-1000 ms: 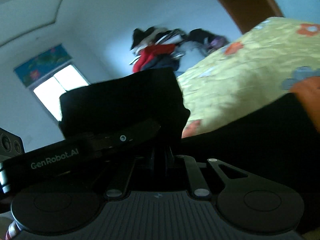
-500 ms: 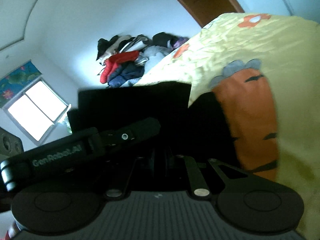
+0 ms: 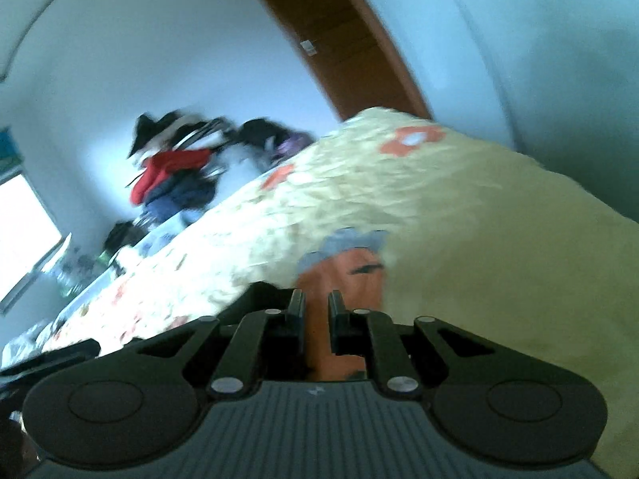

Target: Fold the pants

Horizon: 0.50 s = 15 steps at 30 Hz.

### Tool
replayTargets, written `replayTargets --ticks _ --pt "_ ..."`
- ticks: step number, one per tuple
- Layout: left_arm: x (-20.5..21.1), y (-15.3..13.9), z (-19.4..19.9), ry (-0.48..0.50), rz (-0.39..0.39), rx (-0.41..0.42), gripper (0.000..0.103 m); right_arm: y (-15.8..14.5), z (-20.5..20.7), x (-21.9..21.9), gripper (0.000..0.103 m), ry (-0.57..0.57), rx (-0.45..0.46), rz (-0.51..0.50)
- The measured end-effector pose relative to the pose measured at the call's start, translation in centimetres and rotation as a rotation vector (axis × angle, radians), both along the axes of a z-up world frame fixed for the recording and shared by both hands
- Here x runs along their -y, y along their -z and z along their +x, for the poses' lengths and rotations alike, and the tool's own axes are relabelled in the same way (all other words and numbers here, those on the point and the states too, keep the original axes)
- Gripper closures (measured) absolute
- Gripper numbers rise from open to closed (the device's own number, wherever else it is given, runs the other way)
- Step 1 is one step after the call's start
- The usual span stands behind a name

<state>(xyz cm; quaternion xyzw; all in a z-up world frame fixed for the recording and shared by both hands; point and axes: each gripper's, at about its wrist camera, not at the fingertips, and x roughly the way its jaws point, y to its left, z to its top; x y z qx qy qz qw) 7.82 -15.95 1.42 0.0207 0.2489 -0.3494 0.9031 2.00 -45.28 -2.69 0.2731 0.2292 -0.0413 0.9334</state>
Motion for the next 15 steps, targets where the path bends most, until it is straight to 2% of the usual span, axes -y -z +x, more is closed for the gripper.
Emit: replayTargets --ticks 1,3,4,8,12,15 --pt "-1.5 0.3 0.9 -0.041 -0.006 -0.025 0.011 0.0 0.9 -0.5 0.076 -0.042 -0.015 -0.014" --pt "-4.4 1.2 2.9 -0.091 -0.044 -0.116 0.011 0.0 2.1 -1.4 0.015 -0.102 -0.031 -0.021" --pt "-5.8 1.8 3.9 -0.109 -0.079 -0.177 0.011 0.2 2.5 -1.7 0.010 -0.117 -0.028 -0.030" --pt "-10.1 4.5 6.9 -0.166 -0.224 -0.382 0.011 0.6 3.9 -2.1 0.011 -0.165 -0.077 -0.072" --pt "-11.8 6.4 7.7 -0.199 -0.280 -0.457 0.011 1.1 4.3 -2.5 0.011 -0.199 -0.110 -0.073" --pt "-11.6 7.0 7.7 -0.221 -0.253 -0.459 0.011 1.3 4.5 -3.2 0.011 -0.191 -0.121 -0.117"
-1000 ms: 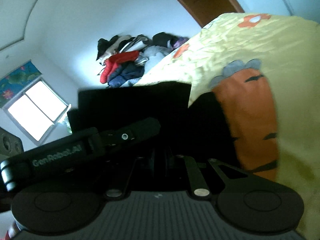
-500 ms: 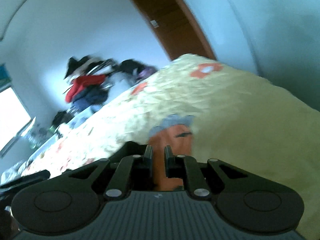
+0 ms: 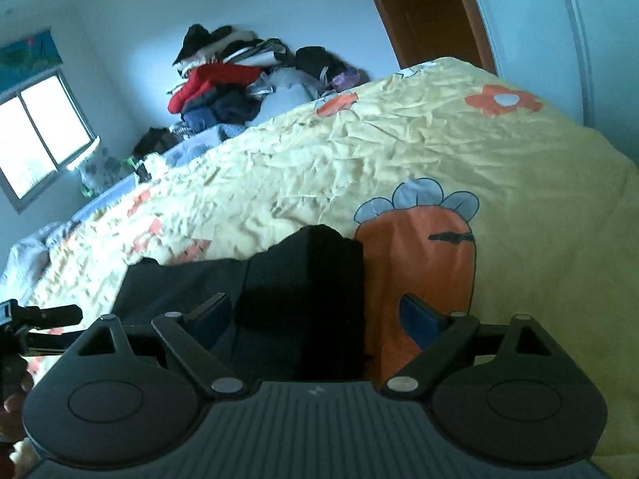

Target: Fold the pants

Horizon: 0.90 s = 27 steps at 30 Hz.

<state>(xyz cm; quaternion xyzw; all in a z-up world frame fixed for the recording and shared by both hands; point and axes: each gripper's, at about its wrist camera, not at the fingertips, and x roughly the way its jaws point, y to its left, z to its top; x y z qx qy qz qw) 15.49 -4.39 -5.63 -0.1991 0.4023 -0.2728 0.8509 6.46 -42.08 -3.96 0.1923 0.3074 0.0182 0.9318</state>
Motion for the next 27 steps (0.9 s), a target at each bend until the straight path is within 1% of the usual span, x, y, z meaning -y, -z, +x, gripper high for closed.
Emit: replayTargets --ticks 1,3,4,5,6,8,9,10,11,12,13,14,15,16,17,19,20,22,24,25,27 --pt "0.3 0.0 -0.1 -0.006 0.031 0.008 0.011 0.1 0.0 -0.3 0.011 0.014 0.003 -0.016" --pt "1.0 -0.1 -0.7 -0.018 0.127 0.058 0.011 0.0 0.0 -0.8 0.011 0.045 0.023 -0.061" --pt "1.6 -0.1 -1.0 -0.024 0.186 0.090 0.010 -0.1 0.0 -1.4 0.011 0.061 0.031 -0.120" --pt "2.1 -0.2 -1.2 -0.027 0.238 0.117 0.010 -0.2 0.2 -1.9 0.008 0.071 0.034 -0.194" --pt "2.6 -0.3 -1.4 -0.028 0.281 0.141 0.010 -0.3 0.3 -2.7 0.001 0.087 0.039 -0.303" --pt "3.1 -0.6 -2.2 -0.031 0.346 0.200 0.010 -0.2 0.5 -4.0 0.000 0.153 0.040 -0.511" --pt "3.4 -0.9 -2.6 -0.033 0.371 0.244 0.010 -0.3 0.6 -4.3 0.000 0.173 0.038 -0.566" --pt "3.6 -1.1 -2.8 -0.036 0.389 0.279 0.009 -0.5 0.4 -4.3 0.000 0.186 0.049 -0.593" --pt "3.8 -1.4 -3.2 -0.040 0.405 0.309 0.006 -0.8 0.2 -4.2 0.000 0.187 0.073 -0.578" --pt "4.2 -1.6 -3.3 -0.038 0.421 0.334 0.004 -1.2 -0.1 -4.0 0.000 0.171 0.096 -0.534" --pt "4.6 -1.7 -3.2 -0.022 0.430 0.343 0.002 -1.6 -0.2 -3.6 0.000 0.136 0.112 -0.461" --pt "5.0 -1.6 -2.8 0.000 0.428 0.329 0.002 -1.7 -0.1 -3.1 0.000 0.085 0.109 -0.359" --pt "5.3 -1.4 -2.5 0.035 0.413 0.295 0.002 -1.7 0.1 -2.5 0.000 0.050 0.092 -0.267" --pt "5.3 -1.1 -2.1 0.074 0.380 0.250 0.002 -1.4 0.4 -1.9 0.000 0.022 0.069 -0.185" --pt "5.3 -0.7 -1.9 0.103 0.345 0.215 0.002 -0.9 0.7 -1.3 0.000 -0.004 0.041 -0.125" --pt "4.8 0.2 -1.5 0.146 0.277 0.152 0.003 0.1 1.0 -0.4 0.000 -0.036 -0.004 -0.075" --pt "4.5 0.5 -1.5 0.149 0.258 0.144 0.002 0.4 1.0 0.0 0.000 -0.053 -0.022 -0.047" --pt "4.0 0.8 -1.6 0.167 0.233 0.164 0.002 0.8 0.8 0.6 0.000 -0.131 -0.022 0.023" --pt "3.8 1.1 -1.7 0.196 0.220 0.183 0.002 1.0 0.8 0.7 0.000 -0.228 -0.005 0.057" --pt "3.7 1.2 -1.7 0.211 0.218 0.201 0.002 1.2 0.9 0.6 0.000 -0.266 0.007 0.059" --pt "4.0 1.6 -1.9 0.235 0.213 0.241 0.001 1.4 1.3 0.1 0.000 -0.313 0.026 0.031"
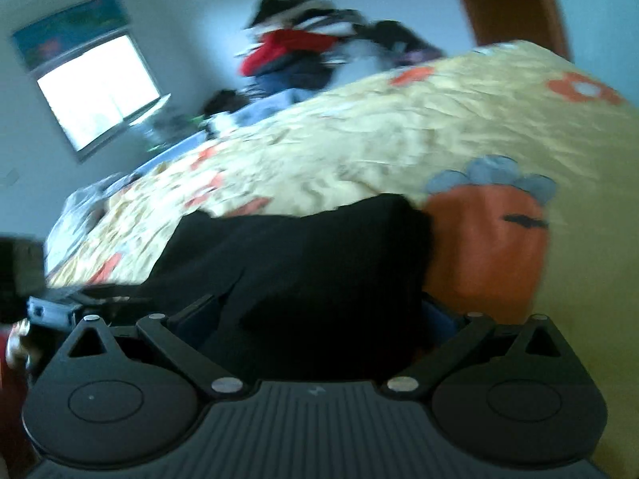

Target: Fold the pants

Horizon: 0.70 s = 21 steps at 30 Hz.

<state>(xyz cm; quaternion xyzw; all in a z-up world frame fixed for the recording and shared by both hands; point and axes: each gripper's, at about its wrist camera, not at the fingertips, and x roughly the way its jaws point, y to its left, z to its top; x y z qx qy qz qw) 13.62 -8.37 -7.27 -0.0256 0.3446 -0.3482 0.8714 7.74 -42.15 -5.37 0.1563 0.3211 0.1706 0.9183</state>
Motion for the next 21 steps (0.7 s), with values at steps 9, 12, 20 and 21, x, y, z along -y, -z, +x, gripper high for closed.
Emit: replayTargets --ticks 9,12,20,21 --pt "0.8 -0.6 0.4 -0.051 0.001 -0.021 0.073 0.0 0.3 -0.5 0.066 0.049 -0.044 0.067" --pt "-0.6 -1.1 0.1 -0.085 -0.061 -0.017 0.084 -0.8 0.2 -1.6 0.070 0.073 -0.030 0.073" --pt "-3.5 -5.5 -1.9 -0.177 -0.016 0.233 0.084 -6.2 1.9 -6.6 0.072 -0.016 0.102 0.110" --pt "-4.5 -6.2 -1.4 -0.203 -0.007 0.255 0.085 -6.6 2.6 -7.3 0.072 -0.030 0.115 0.123"
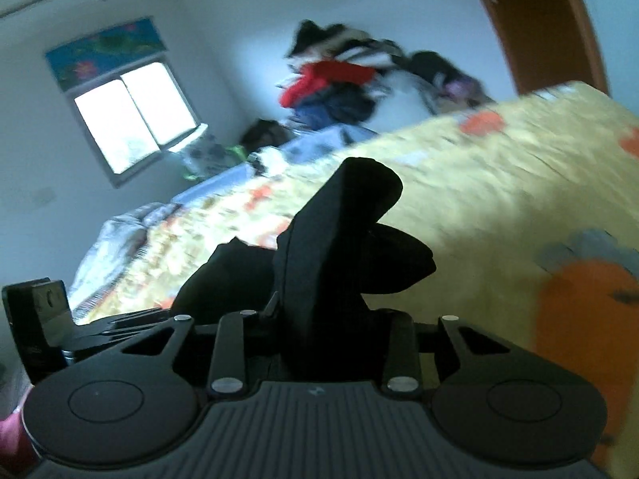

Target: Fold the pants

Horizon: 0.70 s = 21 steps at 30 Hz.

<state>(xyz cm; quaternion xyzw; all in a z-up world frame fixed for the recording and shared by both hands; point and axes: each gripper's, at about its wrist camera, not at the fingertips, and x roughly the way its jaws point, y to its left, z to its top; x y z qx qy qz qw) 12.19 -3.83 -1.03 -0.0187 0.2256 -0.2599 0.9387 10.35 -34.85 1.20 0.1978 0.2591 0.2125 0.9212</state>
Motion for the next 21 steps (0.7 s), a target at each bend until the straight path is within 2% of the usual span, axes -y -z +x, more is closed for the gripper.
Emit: replayTargets --ticks 4,7,10,12,14,16,18,19,20,21 --pt "-3.4 -1.3 2.3 -0.081 0.030 -0.009 0.085 0.4 3.4 -2.5 0.072 -0.025 -0.002 0.055" --pt "-4.5 -1.4 3.4 -0.144 0.115 -0.012 0.087 2.1 6.4 -4.3 0.072 -0.016 -0.050 0.080" --pt "-5.1 -0.5 4.6 -0.202 0.201 0.011 0.088 4.4 8.7 -5.3 0.072 0.047 -0.110 0.060" --pt "-5.9 0.5 5.9 -0.237 0.218 -0.042 0.077 5.7 9.8 -5.7 0.066 0.114 -0.160 -0.017" --pt "-7.4 1.1 6.8 -0.288 0.199 -0.115 0.077 6.2 9.8 -5.6 0.056 0.135 -0.184 -0.078" --pt "-8.6 0.9 6.2 -0.306 0.117 -0.135 0.074 5.7 8.9 -5.7 0.048 0.153 -0.148 -0.138" --pt "-8.8 0.2 5.0 -0.297 0.085 -0.130 0.064 4.4 7.6 -5.8 0.040 0.219 -0.074 -0.267" --pt "-8.3 -0.2 4.4 -0.266 0.071 -0.121 0.053 3.7 7.0 -6.1 0.039 0.266 -0.025 -0.335" --pt "-7.6 -0.4 4.5 -0.237 0.059 -0.119 0.033 2.8 6.4 -6.6 0.039 0.311 0.030 -0.406" --pt "-6.8 -0.6 4.3 -0.198 0.044 -0.118 0.022 2.1 6.0 -7.1 0.039 0.327 0.079 -0.451"
